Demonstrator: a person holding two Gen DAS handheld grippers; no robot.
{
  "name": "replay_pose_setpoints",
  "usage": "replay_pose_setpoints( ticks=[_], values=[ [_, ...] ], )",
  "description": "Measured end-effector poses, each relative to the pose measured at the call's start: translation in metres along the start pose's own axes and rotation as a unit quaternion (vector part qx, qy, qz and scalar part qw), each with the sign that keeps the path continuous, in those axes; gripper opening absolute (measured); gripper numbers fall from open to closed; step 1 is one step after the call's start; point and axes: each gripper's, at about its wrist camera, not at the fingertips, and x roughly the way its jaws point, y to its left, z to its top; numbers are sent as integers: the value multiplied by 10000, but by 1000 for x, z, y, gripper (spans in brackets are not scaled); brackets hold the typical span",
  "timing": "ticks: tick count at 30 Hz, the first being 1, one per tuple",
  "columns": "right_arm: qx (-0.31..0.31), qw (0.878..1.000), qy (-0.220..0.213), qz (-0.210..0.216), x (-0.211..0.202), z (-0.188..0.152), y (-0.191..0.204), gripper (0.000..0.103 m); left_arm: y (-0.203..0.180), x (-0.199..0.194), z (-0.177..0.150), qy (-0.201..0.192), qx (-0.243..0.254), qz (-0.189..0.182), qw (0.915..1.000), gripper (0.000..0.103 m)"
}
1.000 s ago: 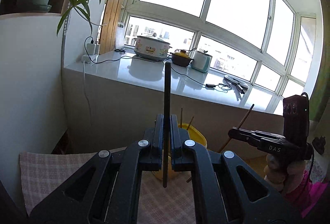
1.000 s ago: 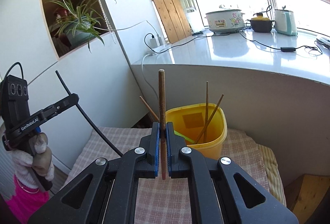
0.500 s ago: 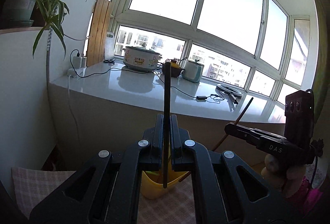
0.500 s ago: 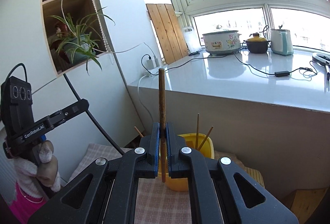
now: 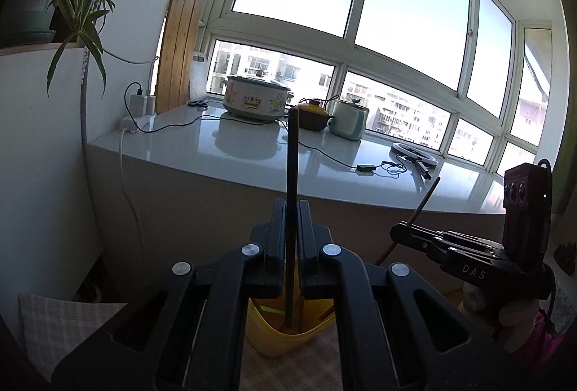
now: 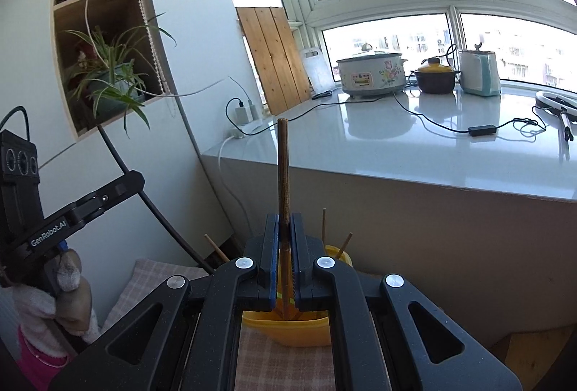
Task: Organize utensils
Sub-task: 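Lower both chopsticks into the yellow container and open both grippers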
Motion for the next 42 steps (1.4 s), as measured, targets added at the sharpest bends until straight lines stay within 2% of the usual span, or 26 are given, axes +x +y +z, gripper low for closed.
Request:
replay_pose_setpoints(
  ticks=[12, 23, 32, 33, 36, 40, 41, 42],
  values=[
    [-382, 9978, 246, -489, 22, -22, 5, 4, 5, 16, -27, 295, -160, 13, 9994, 3],
    [-349, 9962, 488, -624, 34, -38, -2, 4, 7, 29, -51, 615, -263, -3, 9978, 3],
    [-371, 9951, 595, -690, 36, -46, -1, 5, 7, 29, -59, 737, -288, -13, 9969, 3],
    [-366, 9952, 592, -695, 36, -47, -1, 5, 6, 28, -59, 748, -289, -21, 9968, 4],
    [-376, 9950, 599, -706, 35, -48, 0, 5, 5, 26, -62, 785, -282, -54, 9965, 25],
    [-394, 9947, 619, -716, 33, -52, 2, 5, 2, 18, -67, 790, -223, -83, 9966, 26],
    [-391, 9948, 614, -715, 32, -53, 3, 9, 2, 14, -69, 787, -220, -87, 9966, 26],
    [-389, 9949, 593, -711, 30, -54, 3, 18, 2, 11, -71, 787, -227, -91, 9966, 26]
  ],
)
